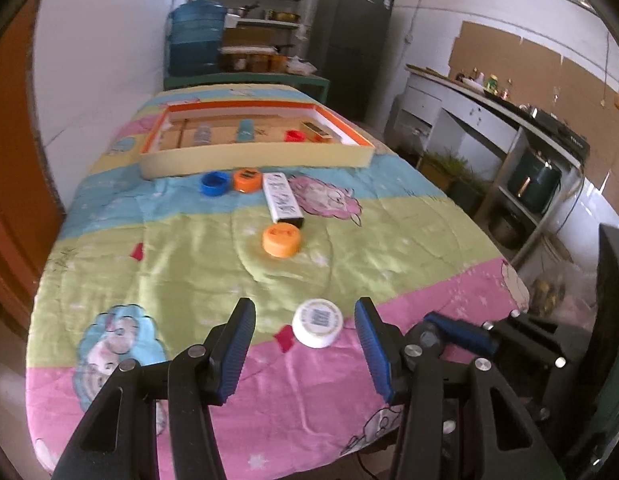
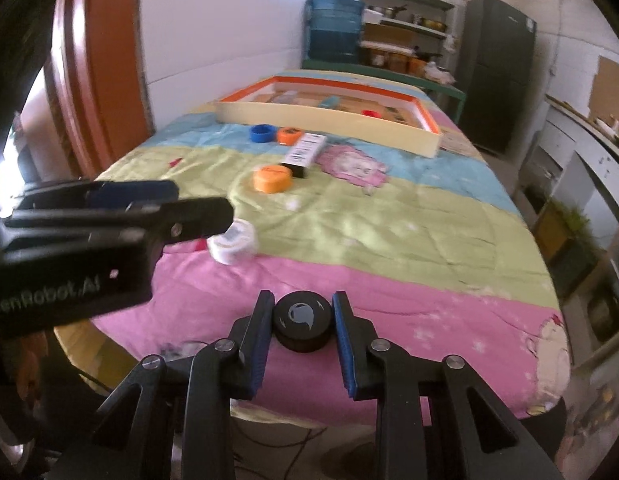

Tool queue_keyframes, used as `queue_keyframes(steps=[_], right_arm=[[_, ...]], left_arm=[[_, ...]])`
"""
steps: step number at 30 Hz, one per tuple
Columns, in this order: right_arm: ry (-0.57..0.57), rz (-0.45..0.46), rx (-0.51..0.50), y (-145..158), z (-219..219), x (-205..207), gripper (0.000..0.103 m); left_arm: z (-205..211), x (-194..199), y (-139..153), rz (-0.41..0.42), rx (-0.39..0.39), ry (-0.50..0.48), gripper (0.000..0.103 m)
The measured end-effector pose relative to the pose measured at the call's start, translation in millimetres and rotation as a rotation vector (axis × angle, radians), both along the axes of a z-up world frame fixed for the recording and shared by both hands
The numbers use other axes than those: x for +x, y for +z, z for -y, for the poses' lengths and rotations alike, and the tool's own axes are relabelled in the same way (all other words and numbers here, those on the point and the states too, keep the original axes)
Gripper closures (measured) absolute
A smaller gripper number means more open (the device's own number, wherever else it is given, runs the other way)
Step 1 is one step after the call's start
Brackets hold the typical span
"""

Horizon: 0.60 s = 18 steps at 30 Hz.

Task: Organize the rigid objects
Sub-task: 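Grasp the white round tin with the left gripper while the right grasps the black tin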

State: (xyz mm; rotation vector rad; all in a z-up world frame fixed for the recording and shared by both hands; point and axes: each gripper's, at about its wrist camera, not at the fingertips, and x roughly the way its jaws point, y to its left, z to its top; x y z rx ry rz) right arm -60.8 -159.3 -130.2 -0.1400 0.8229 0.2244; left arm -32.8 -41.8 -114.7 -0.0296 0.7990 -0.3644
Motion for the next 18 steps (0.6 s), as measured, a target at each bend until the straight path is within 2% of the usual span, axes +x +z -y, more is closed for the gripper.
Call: queue_keyframes(steps=[8, 10, 12, 18], right_arm=[[-0.044, -0.003, 0.015, 0, 16, -1, 0.073], [-0.044, -0.004, 0.017, 0, 16, -1, 0.073], [-0.043, -0.004, 0.017, 0, 16, -1, 0.073], [-0.042, -0.007, 0.027, 1, 15, 3, 0.073]], left_arm=[[12, 9, -19, -0.042, 0.028, -0.005, 0.051], [11, 9, -20, -0.036, 0.028, -0.007, 0.056], [10, 10, -20, -0.034, 0.025, -0.002, 0.069], [8, 10, -19, -0.028, 0.021, -0.003, 0.072]])
